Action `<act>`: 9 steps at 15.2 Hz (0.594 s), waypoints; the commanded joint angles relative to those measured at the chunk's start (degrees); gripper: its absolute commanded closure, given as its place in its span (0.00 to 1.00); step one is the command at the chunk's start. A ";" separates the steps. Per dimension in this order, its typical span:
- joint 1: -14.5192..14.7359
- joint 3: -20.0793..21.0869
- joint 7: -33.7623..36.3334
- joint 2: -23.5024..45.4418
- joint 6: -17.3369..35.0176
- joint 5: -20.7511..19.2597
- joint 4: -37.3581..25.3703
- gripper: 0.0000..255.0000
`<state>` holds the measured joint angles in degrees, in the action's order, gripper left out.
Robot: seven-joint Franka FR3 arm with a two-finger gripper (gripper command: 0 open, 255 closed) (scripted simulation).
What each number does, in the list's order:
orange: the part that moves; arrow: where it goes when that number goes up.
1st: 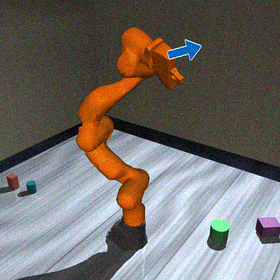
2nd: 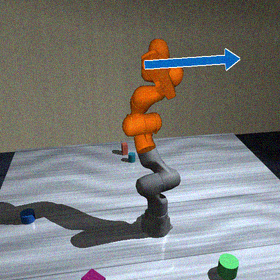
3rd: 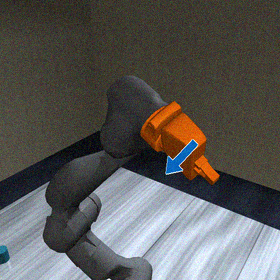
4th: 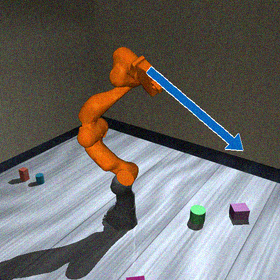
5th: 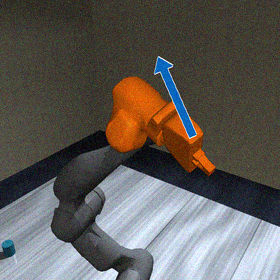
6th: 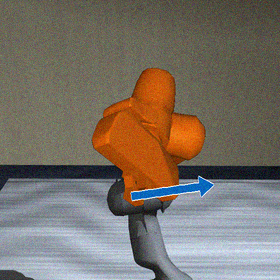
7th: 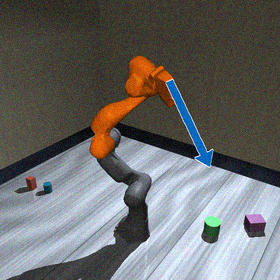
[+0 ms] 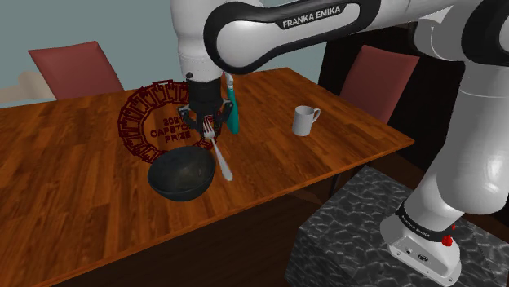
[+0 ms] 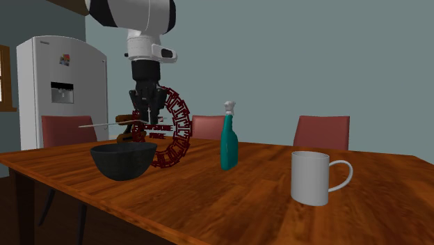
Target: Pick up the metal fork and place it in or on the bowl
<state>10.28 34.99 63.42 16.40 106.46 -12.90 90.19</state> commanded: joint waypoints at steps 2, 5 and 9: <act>4.89 -0.17 3.63 7.46 -3.67 -4.17 -9.75 1.00; 10.97 -1.05 6.04 15.38 -8.39 -7.86 -21.59 1.00; 12.48 -1.63 6.81 17.67 -7.58 -8.77 -22.91 1.00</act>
<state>22.38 33.48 69.98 33.52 98.74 -21.41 67.68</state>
